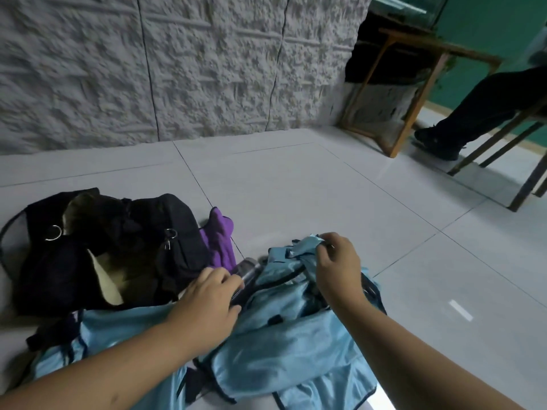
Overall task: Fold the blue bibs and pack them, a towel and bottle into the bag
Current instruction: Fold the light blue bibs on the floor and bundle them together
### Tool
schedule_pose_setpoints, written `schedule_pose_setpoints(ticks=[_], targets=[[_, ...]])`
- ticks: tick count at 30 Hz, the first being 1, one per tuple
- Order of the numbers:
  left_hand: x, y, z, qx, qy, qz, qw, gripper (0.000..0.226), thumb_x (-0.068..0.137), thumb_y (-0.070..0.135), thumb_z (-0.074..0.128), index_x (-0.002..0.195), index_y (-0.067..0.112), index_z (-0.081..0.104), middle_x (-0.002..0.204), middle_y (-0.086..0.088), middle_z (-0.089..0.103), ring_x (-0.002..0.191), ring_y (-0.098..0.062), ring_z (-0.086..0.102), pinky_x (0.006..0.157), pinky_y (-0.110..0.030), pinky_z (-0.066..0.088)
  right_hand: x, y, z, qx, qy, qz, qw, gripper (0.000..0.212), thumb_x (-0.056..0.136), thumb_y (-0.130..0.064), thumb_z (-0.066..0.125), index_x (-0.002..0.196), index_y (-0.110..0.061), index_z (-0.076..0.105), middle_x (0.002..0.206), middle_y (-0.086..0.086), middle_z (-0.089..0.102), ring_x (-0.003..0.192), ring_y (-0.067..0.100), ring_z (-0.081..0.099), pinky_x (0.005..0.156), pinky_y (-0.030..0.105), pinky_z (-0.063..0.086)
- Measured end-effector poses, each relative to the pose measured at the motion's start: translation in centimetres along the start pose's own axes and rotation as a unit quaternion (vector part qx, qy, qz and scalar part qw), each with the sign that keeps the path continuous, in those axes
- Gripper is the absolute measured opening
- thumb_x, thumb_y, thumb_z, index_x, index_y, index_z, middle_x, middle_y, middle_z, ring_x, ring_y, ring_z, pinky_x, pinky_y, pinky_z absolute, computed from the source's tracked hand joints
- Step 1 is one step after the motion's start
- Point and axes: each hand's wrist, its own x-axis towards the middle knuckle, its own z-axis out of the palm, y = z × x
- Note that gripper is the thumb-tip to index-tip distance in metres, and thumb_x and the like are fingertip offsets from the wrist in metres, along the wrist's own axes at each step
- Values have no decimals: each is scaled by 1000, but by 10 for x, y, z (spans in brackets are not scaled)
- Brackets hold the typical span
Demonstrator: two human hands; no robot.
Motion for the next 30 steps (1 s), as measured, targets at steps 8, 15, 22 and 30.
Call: schedule_pose_setpoints(ticks=[8, 15, 22, 30], targets=[[29, 29, -29, -148, 3, -43, 988, 66, 82, 68, 63, 135, 28, 55, 125, 7, 60, 119, -15, 55, 105, -35, 45, -10, -80, -16, 128, -24, -91, 987, 22, 91, -26, 52, 90, -46, 62, 108, -5, 58, 89, 14, 69, 86, 43, 59], [43, 65, -70, -248, 25, -57, 967, 25, 81, 51, 79, 88, 51, 55, 74, 30, 67, 77, 11, 62, 71, -5, 43, -25, -135, -26, 176, -51, -141, 973, 18, 89, -28, 54, 96, -31, 70, 111, -8, 59, 93, 19, 72, 87, 44, 60], [36, 52, -105, -225, 47, -117, 966, 32, 103, 14, 53, 73, 24, 55, 69, 7, 54, 67, -14, 52, 69, -27, 41, -30, -166, -42, 183, -32, -191, 964, 25, 94, -8, 53, 93, -29, 67, 119, -12, 54, 98, 18, 68, 83, 23, 55], [36, 38, -146, -473, 106, -144, 863, 21, 103, 3, 54, 82, 1, 54, 73, -7, 54, 63, -5, 54, 59, -12, 40, -32, -197, -55, 229, -19, -164, 959, 24, 92, -15, 46, 96, -29, 64, 82, 4, 68, 81, 37, 68, 71, 61, 58]])
